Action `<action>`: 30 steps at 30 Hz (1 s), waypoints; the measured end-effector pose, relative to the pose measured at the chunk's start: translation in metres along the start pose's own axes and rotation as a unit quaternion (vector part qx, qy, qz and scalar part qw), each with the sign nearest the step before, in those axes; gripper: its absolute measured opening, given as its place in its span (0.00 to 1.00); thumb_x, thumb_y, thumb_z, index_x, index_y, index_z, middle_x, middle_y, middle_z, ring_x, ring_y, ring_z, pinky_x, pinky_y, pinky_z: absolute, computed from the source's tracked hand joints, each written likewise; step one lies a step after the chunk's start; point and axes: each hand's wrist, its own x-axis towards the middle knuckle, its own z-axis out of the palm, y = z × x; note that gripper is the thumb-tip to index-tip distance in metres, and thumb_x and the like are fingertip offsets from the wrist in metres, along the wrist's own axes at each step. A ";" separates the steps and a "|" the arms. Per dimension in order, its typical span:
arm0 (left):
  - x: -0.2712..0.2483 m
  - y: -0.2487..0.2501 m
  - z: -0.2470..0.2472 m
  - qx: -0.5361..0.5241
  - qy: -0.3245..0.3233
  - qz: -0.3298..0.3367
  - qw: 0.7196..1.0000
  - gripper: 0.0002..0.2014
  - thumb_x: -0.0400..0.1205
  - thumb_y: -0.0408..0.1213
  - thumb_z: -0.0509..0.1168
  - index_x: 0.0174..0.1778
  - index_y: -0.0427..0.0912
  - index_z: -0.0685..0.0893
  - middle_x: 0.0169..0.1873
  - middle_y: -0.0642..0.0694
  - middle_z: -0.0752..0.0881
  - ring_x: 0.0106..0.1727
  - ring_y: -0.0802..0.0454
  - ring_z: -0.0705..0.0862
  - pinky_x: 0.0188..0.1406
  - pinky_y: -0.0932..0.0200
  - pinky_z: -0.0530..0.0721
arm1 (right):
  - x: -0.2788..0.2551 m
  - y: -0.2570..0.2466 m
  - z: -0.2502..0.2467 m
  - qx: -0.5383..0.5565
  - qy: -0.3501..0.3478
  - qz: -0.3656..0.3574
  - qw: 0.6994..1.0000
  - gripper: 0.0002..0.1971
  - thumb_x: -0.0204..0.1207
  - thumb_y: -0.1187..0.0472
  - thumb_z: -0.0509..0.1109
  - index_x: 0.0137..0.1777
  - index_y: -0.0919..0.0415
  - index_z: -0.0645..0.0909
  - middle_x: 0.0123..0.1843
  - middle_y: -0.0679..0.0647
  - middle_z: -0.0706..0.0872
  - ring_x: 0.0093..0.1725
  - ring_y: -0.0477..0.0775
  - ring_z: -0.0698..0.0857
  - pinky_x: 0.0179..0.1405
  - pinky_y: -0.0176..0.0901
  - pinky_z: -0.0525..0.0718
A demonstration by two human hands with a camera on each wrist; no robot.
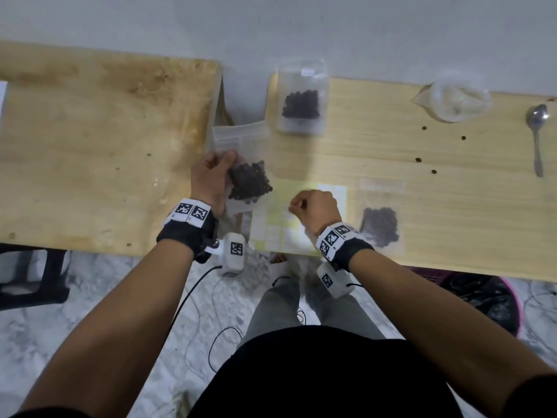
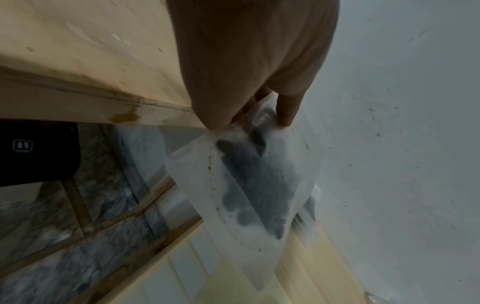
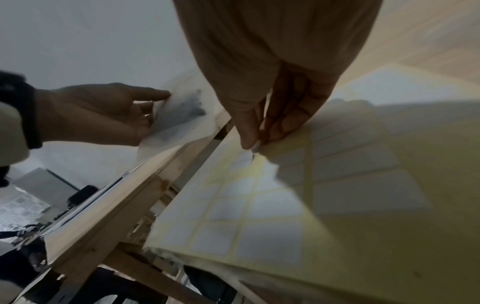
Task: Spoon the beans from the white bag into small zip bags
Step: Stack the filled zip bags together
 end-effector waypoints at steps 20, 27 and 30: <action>-0.012 0.021 0.040 0.003 -0.118 0.030 0.992 0.06 0.80 0.32 0.72 0.52 0.38 0.89 0.45 0.42 0.92 0.43 0.53 0.90 0.39 0.64 0.85 | 0.005 -0.005 -0.086 0.191 0.130 -0.007 0.973 0.03 0.77 0.59 0.70 0.43 0.54 0.84 0.38 0.55 0.90 0.41 0.54 0.88 0.46 0.41 0.81; -0.032 0.037 0.086 0.026 -0.206 0.018 0.978 0.11 0.79 0.31 0.74 0.57 0.39 0.88 0.47 0.40 0.93 0.45 0.48 0.90 0.44 0.55 0.88 | 0.006 -0.025 -0.127 0.239 0.181 -0.065 0.952 0.03 0.75 0.59 0.76 0.44 0.58 0.87 0.29 0.48 0.81 0.27 0.36 0.74 0.34 0.23 0.72; -0.040 0.045 0.103 0.029 -0.230 0.028 0.972 0.12 0.79 0.31 0.74 0.58 0.38 0.88 0.47 0.39 0.93 0.42 0.47 0.90 0.43 0.54 0.89 | 0.005 -0.024 -0.138 0.203 0.211 -0.081 0.953 0.03 0.75 0.57 0.76 0.44 0.56 0.87 0.30 0.47 0.82 0.27 0.36 0.76 0.32 0.23 0.72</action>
